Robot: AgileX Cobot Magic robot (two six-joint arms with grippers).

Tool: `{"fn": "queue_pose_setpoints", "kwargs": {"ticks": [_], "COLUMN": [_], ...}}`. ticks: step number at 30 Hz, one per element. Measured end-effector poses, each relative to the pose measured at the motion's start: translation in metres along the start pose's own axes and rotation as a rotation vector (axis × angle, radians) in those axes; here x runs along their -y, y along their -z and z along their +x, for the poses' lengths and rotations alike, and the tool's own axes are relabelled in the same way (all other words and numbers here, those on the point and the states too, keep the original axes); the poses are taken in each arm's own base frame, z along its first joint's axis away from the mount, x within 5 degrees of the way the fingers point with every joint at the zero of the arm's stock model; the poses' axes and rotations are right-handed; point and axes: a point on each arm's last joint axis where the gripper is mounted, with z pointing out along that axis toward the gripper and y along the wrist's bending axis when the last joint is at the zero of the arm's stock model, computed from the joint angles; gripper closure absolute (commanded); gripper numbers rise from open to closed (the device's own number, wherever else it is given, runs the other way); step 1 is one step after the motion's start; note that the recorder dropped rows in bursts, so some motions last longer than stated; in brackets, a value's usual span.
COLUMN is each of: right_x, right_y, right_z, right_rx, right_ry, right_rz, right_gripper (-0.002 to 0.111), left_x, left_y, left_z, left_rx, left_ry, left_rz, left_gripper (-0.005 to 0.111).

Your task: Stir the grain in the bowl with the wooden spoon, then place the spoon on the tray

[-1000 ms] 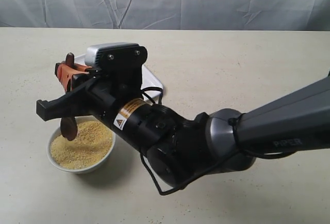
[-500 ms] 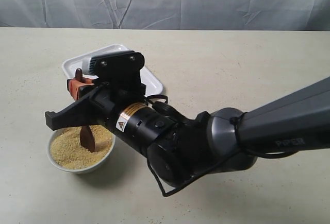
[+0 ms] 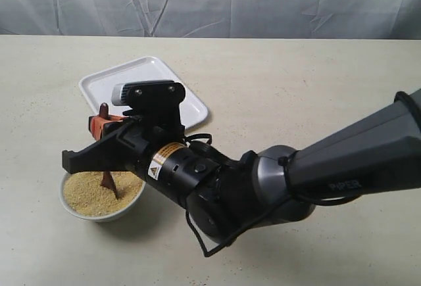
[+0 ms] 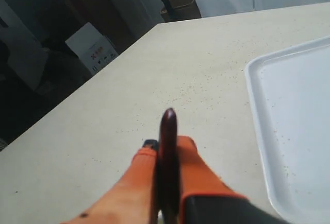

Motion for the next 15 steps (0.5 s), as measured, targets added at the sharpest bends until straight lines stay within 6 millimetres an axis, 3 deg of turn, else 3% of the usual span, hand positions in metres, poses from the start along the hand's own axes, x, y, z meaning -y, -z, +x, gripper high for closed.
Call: {"fn": "queue_pose_setpoints", "kwargs": {"ticks": [10, 15], "right_x": [-0.008, -0.007], "right_y": [0.006, 0.006], "right_z": [-0.027, -0.032], "right_rx": [0.155, 0.179], "right_ry": [0.022, 0.019], "right_rz": [-0.040, -0.036], "right_gripper": [0.109, 0.109], "left_x": [0.000, 0.000], "left_y": [0.000, 0.000], "left_z": [0.000, 0.000], "left_rx": [0.000, 0.000], "left_ry": [0.000, 0.000], "left_rz": [0.000, 0.000], "left_gripper": [0.107, 0.107]}}
